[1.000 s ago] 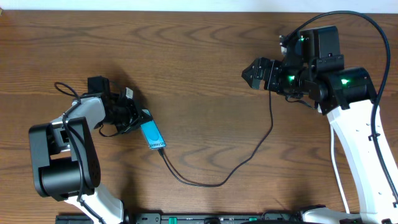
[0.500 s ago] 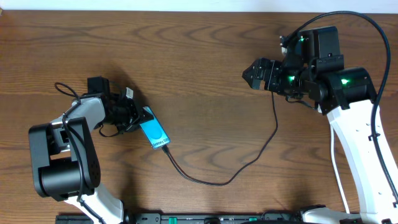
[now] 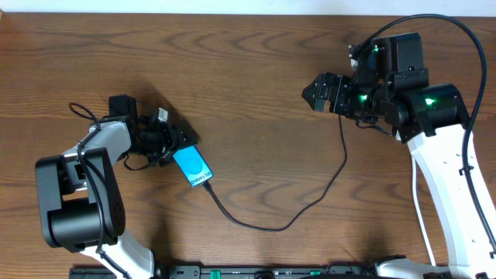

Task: Plug charger to phone and switch on socket
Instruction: 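Lower the plugged phone onto the table with the left gripper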

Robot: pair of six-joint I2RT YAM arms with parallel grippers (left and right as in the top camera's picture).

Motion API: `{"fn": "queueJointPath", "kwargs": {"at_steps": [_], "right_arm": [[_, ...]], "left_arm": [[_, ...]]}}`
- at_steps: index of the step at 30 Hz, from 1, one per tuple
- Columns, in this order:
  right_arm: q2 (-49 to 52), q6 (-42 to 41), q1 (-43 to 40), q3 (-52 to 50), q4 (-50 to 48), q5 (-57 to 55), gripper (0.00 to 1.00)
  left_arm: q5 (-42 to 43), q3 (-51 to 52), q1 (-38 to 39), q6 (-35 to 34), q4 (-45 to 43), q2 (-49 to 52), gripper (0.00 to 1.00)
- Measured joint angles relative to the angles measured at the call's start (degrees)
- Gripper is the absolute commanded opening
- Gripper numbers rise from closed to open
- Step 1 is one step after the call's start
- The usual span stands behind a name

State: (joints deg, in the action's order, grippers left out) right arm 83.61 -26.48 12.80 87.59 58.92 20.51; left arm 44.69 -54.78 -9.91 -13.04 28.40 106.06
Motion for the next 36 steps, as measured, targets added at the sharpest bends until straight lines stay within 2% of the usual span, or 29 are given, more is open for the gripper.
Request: {"fn": "queueJointPath", "kwargs": {"at_steps": [3,8,36], "right_arm": [[0.00,0.00,0.00,0.00,0.00,0.00,0.99],[0.00,0.00,0.00,0.00,0.00,0.00,0.99],[0.00,0.22,0.00,0.00,0.15,-0.02,0.99]], "left_arm": [[0.52,-0.04,0.00,0.02,0.66,-0.28,0.74],[0.44,-0.28,0.07,-0.04,2.99,-0.74,0.78],[-6.54,-1.16,0.28,-7.58,9.29,-1.92,0.79]]}}
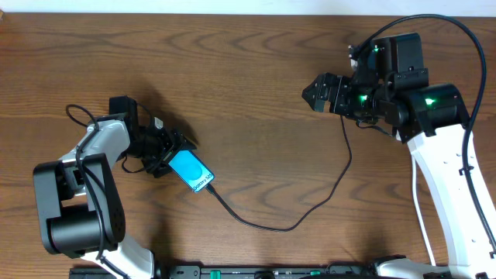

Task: Plug charger to phone and switch on socket
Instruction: 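Lower the plugged phone onto the table with the left gripper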

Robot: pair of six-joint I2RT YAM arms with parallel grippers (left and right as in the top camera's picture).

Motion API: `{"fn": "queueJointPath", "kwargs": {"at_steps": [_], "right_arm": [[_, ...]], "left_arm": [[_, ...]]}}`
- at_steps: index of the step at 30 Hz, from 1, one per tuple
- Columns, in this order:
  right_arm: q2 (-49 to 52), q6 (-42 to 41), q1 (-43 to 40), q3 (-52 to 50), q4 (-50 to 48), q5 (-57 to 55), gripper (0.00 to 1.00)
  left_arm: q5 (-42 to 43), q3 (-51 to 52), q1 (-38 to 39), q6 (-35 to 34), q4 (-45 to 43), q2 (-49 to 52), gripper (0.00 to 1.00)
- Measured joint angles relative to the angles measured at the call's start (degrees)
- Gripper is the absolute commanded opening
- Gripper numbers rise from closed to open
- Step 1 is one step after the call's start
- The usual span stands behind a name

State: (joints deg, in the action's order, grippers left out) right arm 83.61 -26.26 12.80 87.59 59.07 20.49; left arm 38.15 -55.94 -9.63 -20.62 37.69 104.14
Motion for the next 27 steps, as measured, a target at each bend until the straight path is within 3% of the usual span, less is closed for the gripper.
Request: {"fn": "queueJointPath", "kwargs": {"at_steps": [27], "right_arm": [[0.00,0.00,0.00,0.00,0.15,0.00,0.99]], "left_arm": [[-2.60,-0.37,0.04,-2.78,2.12,-0.11,0.78]]}}
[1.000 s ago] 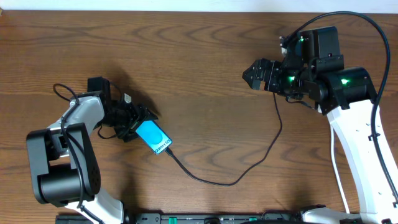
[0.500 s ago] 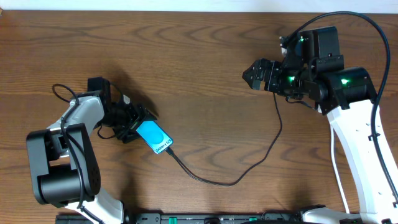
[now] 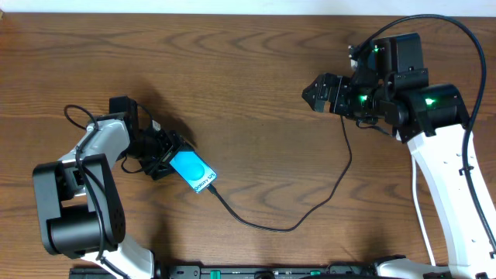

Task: Plug charger to phone and switch on socket
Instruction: 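Lower the plugged phone onto the table with the left gripper, then move the right gripper over the white power strip's switch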

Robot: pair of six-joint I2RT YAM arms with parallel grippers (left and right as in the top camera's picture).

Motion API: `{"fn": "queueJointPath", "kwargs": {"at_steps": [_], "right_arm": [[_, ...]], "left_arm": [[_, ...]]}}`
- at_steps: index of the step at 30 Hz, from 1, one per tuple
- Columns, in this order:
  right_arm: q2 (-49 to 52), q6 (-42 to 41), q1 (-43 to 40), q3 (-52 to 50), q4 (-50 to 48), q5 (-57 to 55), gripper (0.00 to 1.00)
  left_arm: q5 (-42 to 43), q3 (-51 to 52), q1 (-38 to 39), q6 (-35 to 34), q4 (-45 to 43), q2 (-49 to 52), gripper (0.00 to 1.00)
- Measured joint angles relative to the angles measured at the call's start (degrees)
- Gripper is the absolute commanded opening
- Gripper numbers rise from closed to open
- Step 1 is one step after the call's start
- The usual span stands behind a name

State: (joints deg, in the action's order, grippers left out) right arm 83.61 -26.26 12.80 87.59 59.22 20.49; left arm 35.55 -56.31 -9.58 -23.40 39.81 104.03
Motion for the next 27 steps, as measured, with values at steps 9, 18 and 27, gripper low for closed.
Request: {"fn": "queueJointPath", "kwargs": {"at_steps": [9,18,27], "right_arm": [[0.00,0.00,0.00,0.00,0.17,0.02,0.99],[0.00,0.22,0.00,0.00,0.17,-0.24,0.99],[0.00,0.94,-0.24,0.00,1.57,-4.90,0.99]], "left_arm": [[-2.73,-0.09,0.02,-2.56,1.92,-0.22,0.79],[-2.78,-0.09,0.02,-2.58,1.90,-0.31,0.80],[-10.95,2.40,-0.07,-2.40,3.17,-8.41,0.90]]}}
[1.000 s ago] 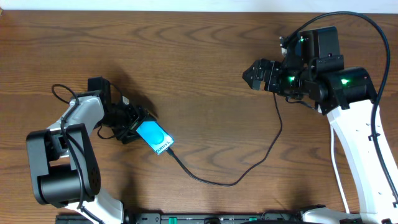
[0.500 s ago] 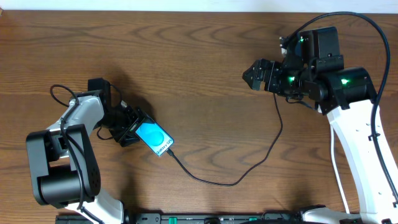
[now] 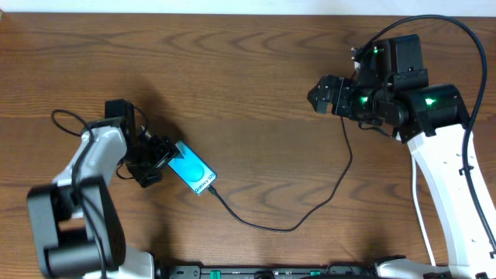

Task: Plug charger to phone and switch on socket
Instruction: 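Move the right gripper over the white power strip's switch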

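Note:
The phone (image 3: 191,170), with a bright blue screen, lies slanted on the wooden table (image 3: 248,54) at the left. A black charger cable (image 3: 294,227) is plugged into its lower right end, loops across the table and runs up under the right arm. My left gripper (image 3: 160,157) sits at the phone's upper left end, fingers spread and drawn back off the screen. My right gripper (image 3: 320,93) hovers at the upper right, its tips together with nothing seen between them. The socket is hidden, apparently beneath the right arm.
The left arm's own thin cable (image 3: 66,120) loops on the table behind its wrist. A black rail (image 3: 256,271) runs along the front edge. The right arm's white link (image 3: 453,194) spans the right side.
My left gripper has drawn back to the left, uncovering the phone's upper end. The right gripper has shifted slightly to the right. Phone and cable lie about where they were.
At first my left gripper lay over the phone's upper end with the cable plugged in. The phone then sat turned a little and lower, the gripper still on it. Now the gripper stands back from the phone. The right arm has stayed nearly still throughout.

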Robot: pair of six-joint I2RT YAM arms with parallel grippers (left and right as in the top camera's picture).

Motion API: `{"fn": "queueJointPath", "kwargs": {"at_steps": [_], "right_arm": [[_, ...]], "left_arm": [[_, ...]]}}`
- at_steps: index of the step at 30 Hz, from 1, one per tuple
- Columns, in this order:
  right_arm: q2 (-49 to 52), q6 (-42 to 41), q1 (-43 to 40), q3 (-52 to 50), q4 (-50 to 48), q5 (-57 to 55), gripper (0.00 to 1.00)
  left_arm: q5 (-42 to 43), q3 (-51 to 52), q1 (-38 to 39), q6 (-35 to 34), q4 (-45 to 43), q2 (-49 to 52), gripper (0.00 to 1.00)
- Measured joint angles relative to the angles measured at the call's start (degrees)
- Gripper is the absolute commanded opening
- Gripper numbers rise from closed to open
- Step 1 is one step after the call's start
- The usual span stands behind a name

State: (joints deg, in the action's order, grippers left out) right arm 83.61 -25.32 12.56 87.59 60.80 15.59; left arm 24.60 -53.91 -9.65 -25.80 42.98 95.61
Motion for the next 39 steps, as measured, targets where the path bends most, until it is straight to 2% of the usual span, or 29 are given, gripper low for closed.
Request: {"fn": "queueJointPath", "kwargs": {"at_steps": [5,10,13,19,24,25,29,33,39], "right_arm": [[0.00,0.87,-4.15,0.00,0.13,-2.08,0.99],[0.00,3.43,-14.95,0.59,1.53,-3.23,0.99],[0.02,5.81,-21.24,4.22,2.91,-3.17,0.99],[1.29,10.51,-31.61,15.21,6.67,-0.09,0.99],[13.03,16.00,-40.79,32.65,17.14,8.96,0.99],[17.42,17.29,-41.94,37.77,21.97,10.64,0.99],[31.67,20.61,-44.02,49.46,27.71,13.42,0.99],[42.32,24.68,-44.15,52.04,29.44,16.15,0.99],[52.92,34.32,-44.15,52.17,31.01,18.95,0.98]], "left_arm": [[-1.62,0.09,0.00,0.07,0.46,-14.34,0.93],[-2.10,0.11,0.00,0.09,0.70,-26.58,0.93],[-2.29,0.11,0.00,0.09,0.76,-32.85,0.93],[-2.29,0.11,0.00,0.09,0.92,-38.32,0.94],[-2.29,0.11,0.00,0.09,0.94,-40.02,0.94],[-2.29,0.11,0.00,0.09,0.96,-40.00,0.94],[-2.32,0.11,0.02,0.09,0.92,-40.02,0.94],[-2.32,0.11,0.00,0.09,0.94,-40.00,0.94],[-2.32,0.11,0.00,0.09,0.94,-40.00,0.94]]}}
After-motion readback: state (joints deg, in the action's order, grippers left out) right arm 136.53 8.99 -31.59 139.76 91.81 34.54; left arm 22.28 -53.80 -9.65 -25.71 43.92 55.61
